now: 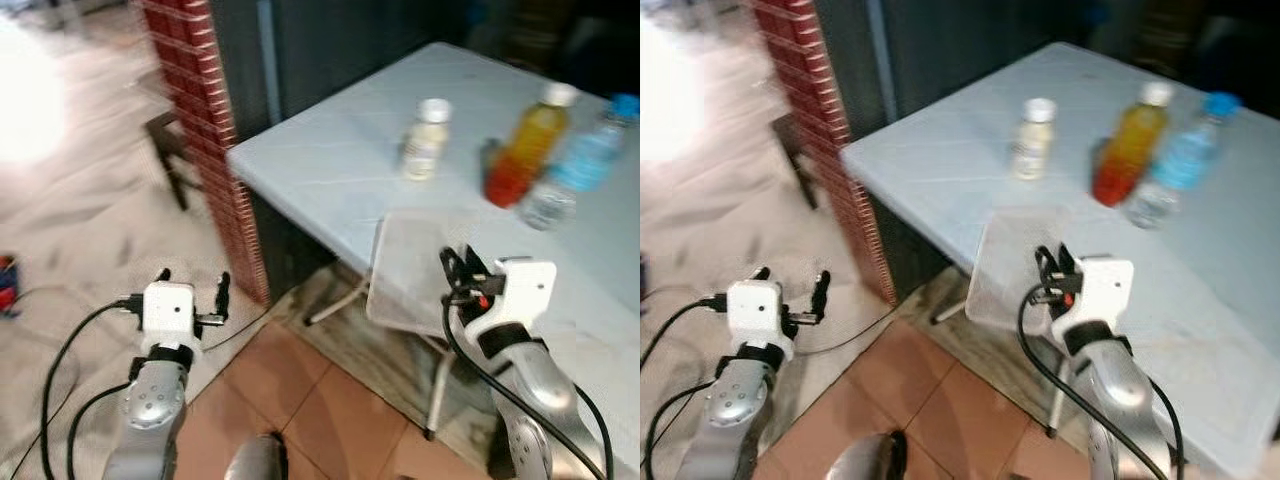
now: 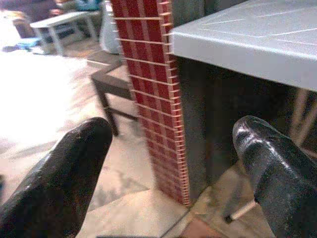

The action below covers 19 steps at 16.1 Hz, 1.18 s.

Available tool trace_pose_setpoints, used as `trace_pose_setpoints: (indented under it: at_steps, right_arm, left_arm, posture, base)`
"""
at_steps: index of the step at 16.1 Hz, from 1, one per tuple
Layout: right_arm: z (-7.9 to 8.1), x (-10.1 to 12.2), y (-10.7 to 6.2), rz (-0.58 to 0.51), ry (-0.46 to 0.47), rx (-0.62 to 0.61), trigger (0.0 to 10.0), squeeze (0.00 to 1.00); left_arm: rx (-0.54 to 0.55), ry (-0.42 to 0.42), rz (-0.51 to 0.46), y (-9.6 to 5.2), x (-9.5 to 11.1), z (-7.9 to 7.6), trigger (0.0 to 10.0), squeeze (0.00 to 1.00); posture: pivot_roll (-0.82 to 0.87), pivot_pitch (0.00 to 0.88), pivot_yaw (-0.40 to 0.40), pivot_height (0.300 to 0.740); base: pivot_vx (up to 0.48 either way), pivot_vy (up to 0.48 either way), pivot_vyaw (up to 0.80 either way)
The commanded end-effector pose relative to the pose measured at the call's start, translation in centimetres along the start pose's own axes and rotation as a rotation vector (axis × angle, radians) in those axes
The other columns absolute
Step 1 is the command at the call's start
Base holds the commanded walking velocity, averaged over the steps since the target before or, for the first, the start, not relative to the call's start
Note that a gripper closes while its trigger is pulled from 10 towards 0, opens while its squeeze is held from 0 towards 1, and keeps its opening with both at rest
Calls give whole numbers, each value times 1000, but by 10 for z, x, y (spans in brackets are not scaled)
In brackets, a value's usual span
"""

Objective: Restocking fridge

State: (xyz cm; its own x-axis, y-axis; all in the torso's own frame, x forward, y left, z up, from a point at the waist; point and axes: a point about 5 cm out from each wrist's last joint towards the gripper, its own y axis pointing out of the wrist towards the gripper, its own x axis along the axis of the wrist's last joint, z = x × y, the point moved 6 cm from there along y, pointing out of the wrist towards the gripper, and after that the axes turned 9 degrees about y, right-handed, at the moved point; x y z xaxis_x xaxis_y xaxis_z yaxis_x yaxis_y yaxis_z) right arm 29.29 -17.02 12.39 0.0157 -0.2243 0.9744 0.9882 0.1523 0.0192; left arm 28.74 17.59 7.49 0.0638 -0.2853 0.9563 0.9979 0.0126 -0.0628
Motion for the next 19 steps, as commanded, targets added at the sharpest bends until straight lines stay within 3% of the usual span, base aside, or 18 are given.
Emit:
trace_pose_setpoints:
  at_steps: [1, 16, 19]
  right_arm:
    - [-2, 1, 1, 10, -8, -4, 10000, 0]
    - [3, 5, 14, 9, 1, 25, 10000, 0]
    - [7, 5, 24, 11, 10, 56, 10000, 0]
  left_arm:
    - [-3, 3, -21, -1, 8, 0, 10000, 0]
    - [7, 22, -14, -4, 11, 2, 10000, 0]
    - [38, 27, -29, 2, 14, 1, 10000, 0]
  posture:
    - [-12, 64, 41, 740]
    - [5, 83, 27, 740]
    - [28, 45, -12, 740]
  base:
    - [0, 0, 800]
    - [0, 0, 799]
    - [0, 0, 196]
